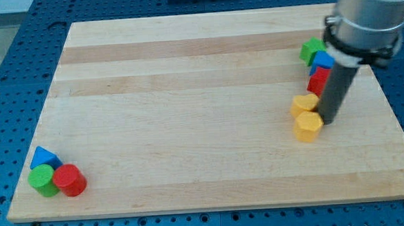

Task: Slide yellow hexagon closer to the blue triangle

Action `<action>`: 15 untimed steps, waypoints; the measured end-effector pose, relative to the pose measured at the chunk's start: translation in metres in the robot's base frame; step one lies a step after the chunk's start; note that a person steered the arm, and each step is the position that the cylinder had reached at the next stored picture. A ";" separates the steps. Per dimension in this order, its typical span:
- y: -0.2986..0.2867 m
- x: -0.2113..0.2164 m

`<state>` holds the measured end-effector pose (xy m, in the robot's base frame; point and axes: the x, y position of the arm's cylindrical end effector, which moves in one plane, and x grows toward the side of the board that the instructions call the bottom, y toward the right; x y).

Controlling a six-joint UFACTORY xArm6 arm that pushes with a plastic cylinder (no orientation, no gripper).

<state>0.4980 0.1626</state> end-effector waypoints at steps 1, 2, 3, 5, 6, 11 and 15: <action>-0.057 0.017; -0.098 0.024; -0.080 0.012; -0.014 0.047; -0.047 0.060; -0.198 0.070; -0.263 0.059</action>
<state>0.5570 -0.1005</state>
